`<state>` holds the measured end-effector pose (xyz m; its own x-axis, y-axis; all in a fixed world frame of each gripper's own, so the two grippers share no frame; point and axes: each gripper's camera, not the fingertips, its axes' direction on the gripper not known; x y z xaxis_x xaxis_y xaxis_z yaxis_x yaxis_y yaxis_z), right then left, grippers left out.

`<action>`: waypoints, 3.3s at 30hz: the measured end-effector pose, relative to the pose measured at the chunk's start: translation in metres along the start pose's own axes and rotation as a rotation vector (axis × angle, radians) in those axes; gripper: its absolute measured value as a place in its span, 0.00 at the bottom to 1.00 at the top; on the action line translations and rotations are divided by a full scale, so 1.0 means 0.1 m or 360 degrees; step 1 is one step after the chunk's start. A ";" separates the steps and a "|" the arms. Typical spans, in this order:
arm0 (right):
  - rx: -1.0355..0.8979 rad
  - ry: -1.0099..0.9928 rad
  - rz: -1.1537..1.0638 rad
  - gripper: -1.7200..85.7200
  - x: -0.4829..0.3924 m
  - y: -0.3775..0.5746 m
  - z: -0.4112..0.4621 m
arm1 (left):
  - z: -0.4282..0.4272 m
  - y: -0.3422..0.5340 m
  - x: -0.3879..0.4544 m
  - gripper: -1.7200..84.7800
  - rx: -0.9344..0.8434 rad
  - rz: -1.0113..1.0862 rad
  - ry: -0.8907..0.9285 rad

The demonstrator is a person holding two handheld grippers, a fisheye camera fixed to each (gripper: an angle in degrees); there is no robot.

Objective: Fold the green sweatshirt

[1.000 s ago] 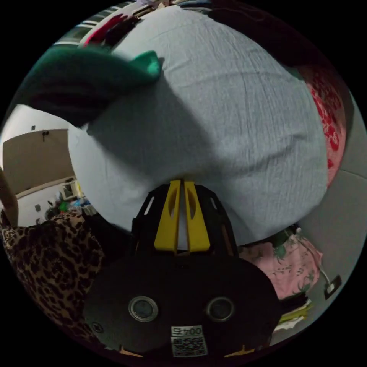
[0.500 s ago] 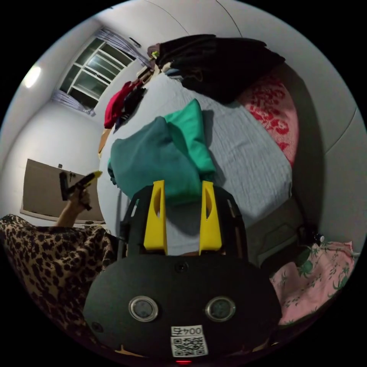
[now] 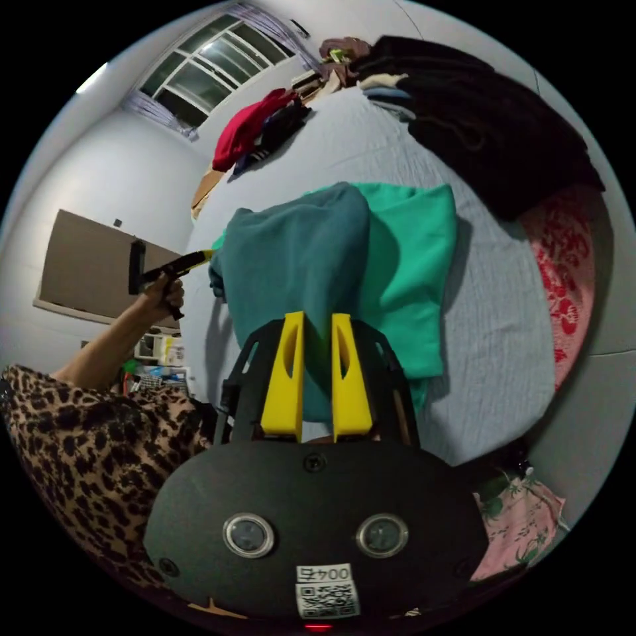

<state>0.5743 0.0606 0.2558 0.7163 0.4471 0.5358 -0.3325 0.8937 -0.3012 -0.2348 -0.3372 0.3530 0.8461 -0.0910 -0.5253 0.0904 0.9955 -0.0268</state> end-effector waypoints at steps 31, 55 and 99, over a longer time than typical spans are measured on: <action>0.0141 -0.0232 0.0730 0.20 0.98 0.37 -0.39 | -0.31 0.56 0.15 0.16 -0.0113 0.0310 -0.0024; 0.1165 -0.0098 -0.0383 0.03 -1.72 0.64 -2.77 | -4.18 1.77 1.11 0.04 0.1306 0.0410 0.0058; 0.0809 0.0311 -0.0435 0.18 -2.32 -0.09 -2.21 | -3.51 1.67 -0.38 0.16 0.0658 0.0087 -0.0305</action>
<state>0.5472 -0.0591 -0.0404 0.9002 0.2270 0.3716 -0.3377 0.9027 0.2666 -0.4364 -0.1588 0.0701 0.9338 -0.0800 -0.3486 0.2118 0.9091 0.3588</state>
